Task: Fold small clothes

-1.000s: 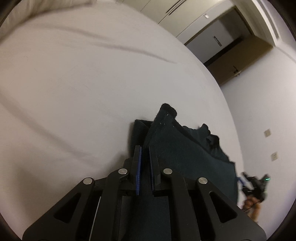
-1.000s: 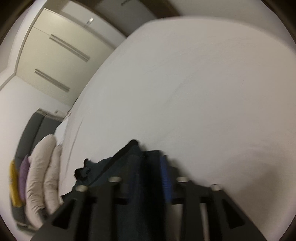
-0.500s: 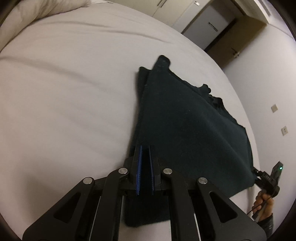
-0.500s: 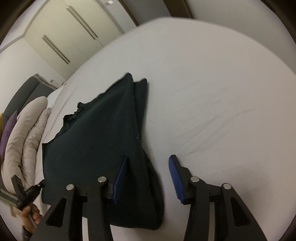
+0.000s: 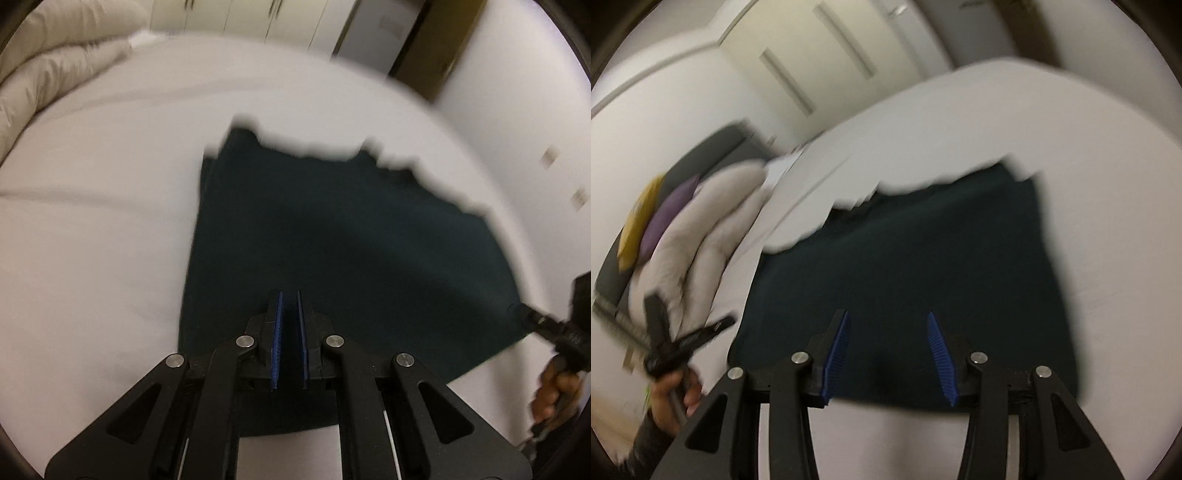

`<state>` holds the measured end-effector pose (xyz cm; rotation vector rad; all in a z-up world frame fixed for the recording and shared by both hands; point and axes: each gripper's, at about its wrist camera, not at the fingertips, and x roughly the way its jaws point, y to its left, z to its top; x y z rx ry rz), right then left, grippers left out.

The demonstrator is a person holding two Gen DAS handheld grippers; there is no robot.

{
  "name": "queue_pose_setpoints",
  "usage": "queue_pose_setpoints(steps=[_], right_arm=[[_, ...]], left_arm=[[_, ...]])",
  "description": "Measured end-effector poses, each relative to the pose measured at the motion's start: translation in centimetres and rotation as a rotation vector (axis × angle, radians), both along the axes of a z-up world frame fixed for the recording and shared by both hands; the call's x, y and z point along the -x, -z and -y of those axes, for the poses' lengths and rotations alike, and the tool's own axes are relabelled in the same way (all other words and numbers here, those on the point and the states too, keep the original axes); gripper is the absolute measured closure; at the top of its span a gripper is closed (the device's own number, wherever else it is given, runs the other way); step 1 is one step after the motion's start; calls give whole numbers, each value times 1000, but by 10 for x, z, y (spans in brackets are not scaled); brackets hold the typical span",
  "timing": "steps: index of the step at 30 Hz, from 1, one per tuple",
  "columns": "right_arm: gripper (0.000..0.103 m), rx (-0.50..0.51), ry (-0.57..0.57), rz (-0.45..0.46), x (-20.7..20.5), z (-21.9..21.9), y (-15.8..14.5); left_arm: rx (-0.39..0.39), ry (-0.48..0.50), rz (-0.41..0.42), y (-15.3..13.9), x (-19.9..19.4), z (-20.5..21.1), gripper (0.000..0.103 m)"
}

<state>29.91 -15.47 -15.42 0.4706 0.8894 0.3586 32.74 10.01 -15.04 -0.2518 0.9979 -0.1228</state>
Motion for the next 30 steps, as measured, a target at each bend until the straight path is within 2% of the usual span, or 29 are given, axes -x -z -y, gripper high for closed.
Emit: queue_pose_setpoints(steps=[1,2,5,7,10,11,13,14,15,17,21,24,28,30], right_arm=[[60,13,24,-44,-3,4,13],[76,3,46,-66,-3,12,24],[98,-75,119,-71,9,49,36],[99,-86,192,-76,18,70,38],[97,-92,338,-84,33,97,25],[90,-96,362,-60,37,99,14],[85,-123,327,-3,35,87,-10],[79,-142,291,11,27,76,-17],[69,-171,228,26,14,58,-25],[62,-207,116,42,-14,18,-34],[62,-308,-61,-5,-73,-58,-27],[62,-330,-115,-69,-101,-95,-5],[64,-314,-63,-162,-114,-89,33],[79,-367,-20,-166,-110,-69,46]], left_arm=[[15,-4,-7,7,1,-3,96],[43,-4,9,12,6,-9,96],[60,2,9,15,14,-17,96],[55,13,3,14,14,-16,96],[28,5,-5,11,15,-11,96],[11,5,-3,12,14,-10,96],[-27,6,6,16,14,-6,96],[-40,5,9,16,15,-5,96],[-53,4,9,17,15,-4,96],[-69,6,6,17,15,-2,96],[-71,8,-3,16,16,-4,96],[-70,10,-3,17,18,-6,96],[-72,13,-4,16,18,-8,96],[-70,13,-2,16,18,-9,96]])
